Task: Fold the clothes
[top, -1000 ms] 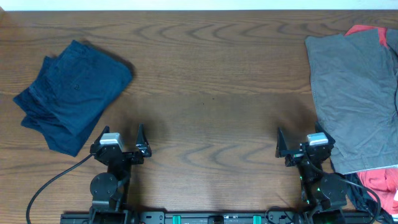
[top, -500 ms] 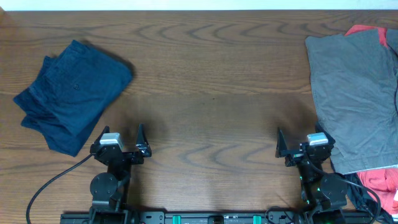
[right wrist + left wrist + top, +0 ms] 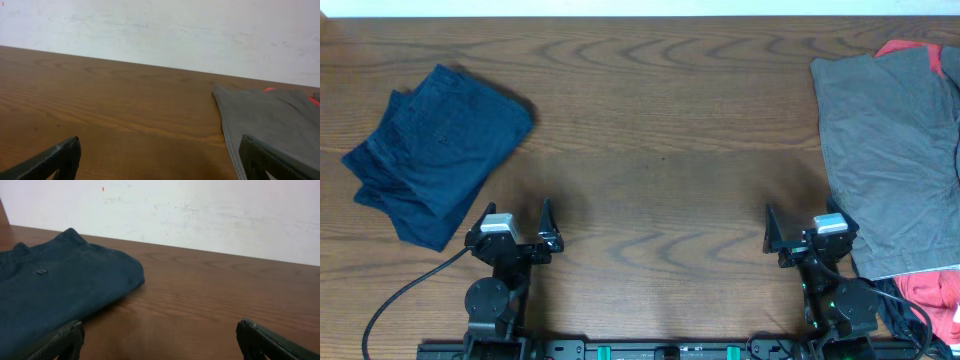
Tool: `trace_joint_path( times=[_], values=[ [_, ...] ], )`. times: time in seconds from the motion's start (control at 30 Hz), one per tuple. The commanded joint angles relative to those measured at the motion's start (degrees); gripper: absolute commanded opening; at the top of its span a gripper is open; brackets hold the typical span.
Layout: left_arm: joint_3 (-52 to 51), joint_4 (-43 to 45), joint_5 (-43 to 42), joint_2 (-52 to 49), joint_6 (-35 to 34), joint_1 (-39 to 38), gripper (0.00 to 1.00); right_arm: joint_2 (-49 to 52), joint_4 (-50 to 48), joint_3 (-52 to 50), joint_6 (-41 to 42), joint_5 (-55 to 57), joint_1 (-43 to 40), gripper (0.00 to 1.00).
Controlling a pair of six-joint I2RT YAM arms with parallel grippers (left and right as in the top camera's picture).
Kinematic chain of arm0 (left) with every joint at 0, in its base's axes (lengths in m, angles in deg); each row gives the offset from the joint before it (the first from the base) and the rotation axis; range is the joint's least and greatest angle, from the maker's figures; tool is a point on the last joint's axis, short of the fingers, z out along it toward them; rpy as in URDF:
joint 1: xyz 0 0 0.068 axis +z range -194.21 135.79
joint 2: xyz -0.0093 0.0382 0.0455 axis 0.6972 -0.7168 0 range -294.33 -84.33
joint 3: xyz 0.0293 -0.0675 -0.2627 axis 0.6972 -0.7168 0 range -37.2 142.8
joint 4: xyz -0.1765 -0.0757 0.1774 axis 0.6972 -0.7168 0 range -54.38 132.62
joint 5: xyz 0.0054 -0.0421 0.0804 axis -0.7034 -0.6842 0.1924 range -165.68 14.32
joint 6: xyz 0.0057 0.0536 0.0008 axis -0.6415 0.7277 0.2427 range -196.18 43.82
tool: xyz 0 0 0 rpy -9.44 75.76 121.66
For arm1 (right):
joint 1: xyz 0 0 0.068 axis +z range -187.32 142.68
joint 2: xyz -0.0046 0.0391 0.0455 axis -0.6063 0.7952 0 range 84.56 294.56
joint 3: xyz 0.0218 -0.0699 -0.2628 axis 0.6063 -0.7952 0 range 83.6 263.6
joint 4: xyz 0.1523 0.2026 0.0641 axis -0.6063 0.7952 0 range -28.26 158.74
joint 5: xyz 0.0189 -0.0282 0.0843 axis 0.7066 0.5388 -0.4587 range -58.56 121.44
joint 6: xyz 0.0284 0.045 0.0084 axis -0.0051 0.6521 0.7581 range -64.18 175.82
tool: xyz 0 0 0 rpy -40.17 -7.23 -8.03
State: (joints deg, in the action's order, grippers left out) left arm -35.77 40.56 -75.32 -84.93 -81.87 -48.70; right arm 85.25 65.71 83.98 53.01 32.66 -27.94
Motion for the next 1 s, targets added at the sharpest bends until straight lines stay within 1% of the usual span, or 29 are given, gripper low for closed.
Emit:
trace_joint_path(
  times=[0.0, 0.1, 0.2, 0.3, 0.33, 0.37, 0.43, 0.5, 0.57, 0.63, 0.73, 0.8, 0.9, 0.97],
  values=[
    [-1.2, -2.0, 0.1, 0.2, 1.0, 0.2, 0.98, -0.3, 0.3, -0.1, -0.4, -1.2, -0.4, 0.99],
    [-1.2, -2.0, 0.1, 0.2, 0.9, 0.2, 0.98, -0.3, 0.1, -0.1, 0.3, -3.7, -0.4, 0.99],
    [-1.2, -2.0, 0.1, 0.2, 0.9, 0.2, 0.98, 0.2, 0.1, -0.1, 6.1, -3.7, -0.4, 0.99],
    [-1.2, -1.2, 0.1, 0.0, -0.1, 0.2, 0.98, 1.5, 0.4, 0.5, 6.6, -3.6, -0.4, 0.99],
    [-1.1, -1.2, 0.0, 0.0, -1.4, 0.2, 0.98, 2.0, 0.6, 0.8, 6.6, -3.6, -0.4, 0.99],
    [-0.6, -1.8, -1.2, -0.1, -4.2, 0.2, 0.98, 3.0, 0.8, 1.4, 6.6, -3.6, -0.4, 0.99],
    [0.9, -3.1, -5.5, -0.8, -8.2, 0.2, 0.98, 5.3, 1.2, 2.9, 6.6, -3.6, -0.6, 0.99],
    [2.6, -5.1, -7.2, -2.3, -11.6, 0.2, 0.98, 8.8, 1.3, 5.0, 6.6, -3.0, -1.0, 0.99],
    [4.8, -7.6, -7.5, -4.9, -14.0, 0.2, 0.98, 13.3, 1.7, 7.9, 6.6, -2.2, -1.7, 0.99],
    [7.6, -9.4, -8.3, -8.5, -14.4, 0.2, 0.98, 19.1, 2.3, 11.6, 6.3, -1.9, -2.8, 0.99],
    [11.8, -9.6, -10.6, -15.1, -14.4, 0.2, 0.98, 29.3, 3.6, 18.2, 6.3, -2.3, -4.6, 0.99],
    [15.5, -11.3, -11.3, -20.2, -14.4, 0.2, 0.98, 36.3, 6.2, 23.2, 6.3, -2.9, -5.6, 0.99],
    [23.4, -17.6, -11.4, -30.1, -14.3, 0.2, 0.98, 49.2, 13.6, 33.0, 4.5, -2.9, -7.6, 0.99],
    [27.5, -21.2, -11.4, -34.9, -14.3, 0.2, 0.98, 55.8, 17.5, 37.9, 3.4, -3.0, -8.9, 0.99]
  ],
)
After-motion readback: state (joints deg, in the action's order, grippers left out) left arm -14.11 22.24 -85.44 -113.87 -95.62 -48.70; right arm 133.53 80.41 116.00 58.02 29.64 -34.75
